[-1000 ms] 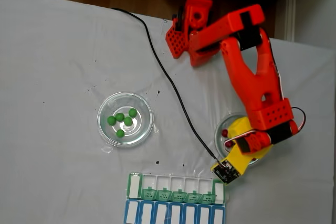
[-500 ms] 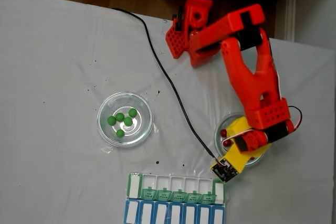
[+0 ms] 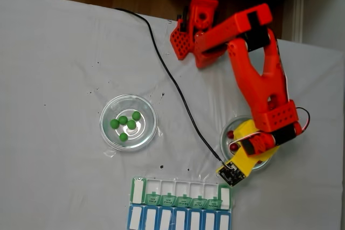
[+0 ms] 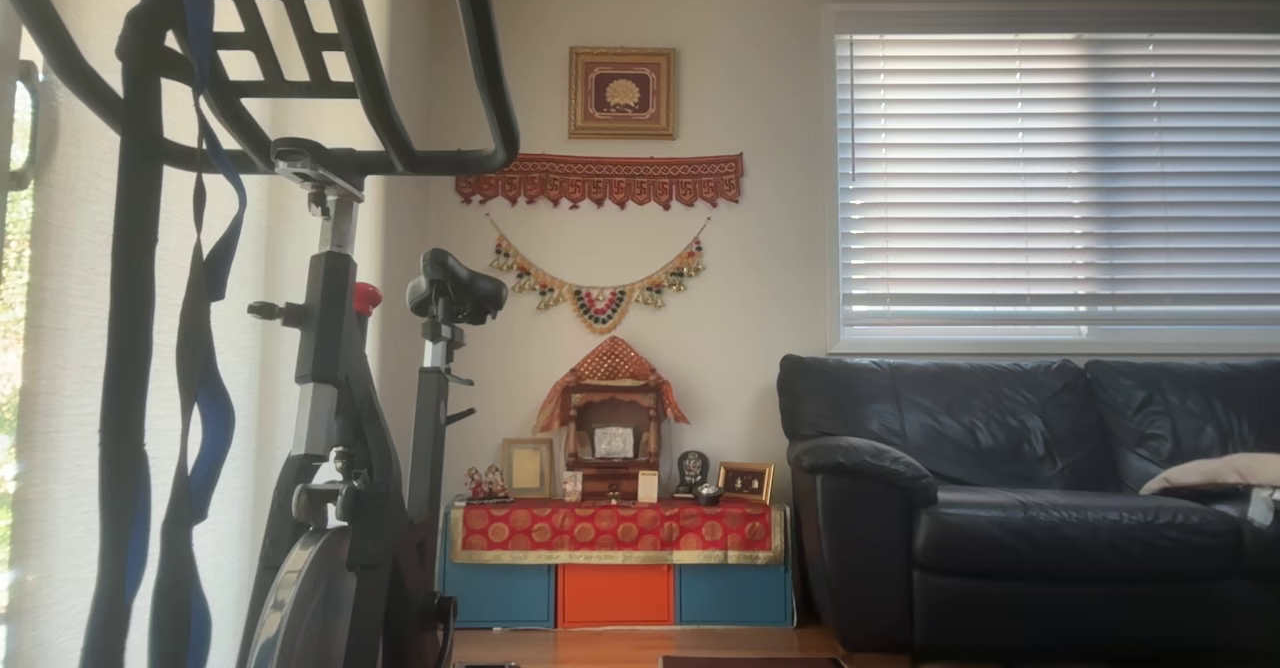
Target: Sort medicines into box.
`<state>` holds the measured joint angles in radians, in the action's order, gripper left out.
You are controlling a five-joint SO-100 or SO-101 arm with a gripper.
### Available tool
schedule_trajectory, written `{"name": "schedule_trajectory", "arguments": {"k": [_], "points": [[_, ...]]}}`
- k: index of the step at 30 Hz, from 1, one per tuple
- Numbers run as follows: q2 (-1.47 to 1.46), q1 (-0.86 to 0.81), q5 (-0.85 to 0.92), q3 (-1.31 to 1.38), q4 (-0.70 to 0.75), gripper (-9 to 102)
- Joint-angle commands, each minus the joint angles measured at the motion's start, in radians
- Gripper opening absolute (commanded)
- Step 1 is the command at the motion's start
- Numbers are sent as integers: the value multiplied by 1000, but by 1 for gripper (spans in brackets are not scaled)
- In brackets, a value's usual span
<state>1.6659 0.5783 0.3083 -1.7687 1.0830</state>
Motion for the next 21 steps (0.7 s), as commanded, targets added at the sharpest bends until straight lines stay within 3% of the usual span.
{"name": "schedule_trajectory", "arguments": {"k": [1,21], "points": [[106,20,-5,11,-31,28],[112,29,-25,-23,-83,23]]}}
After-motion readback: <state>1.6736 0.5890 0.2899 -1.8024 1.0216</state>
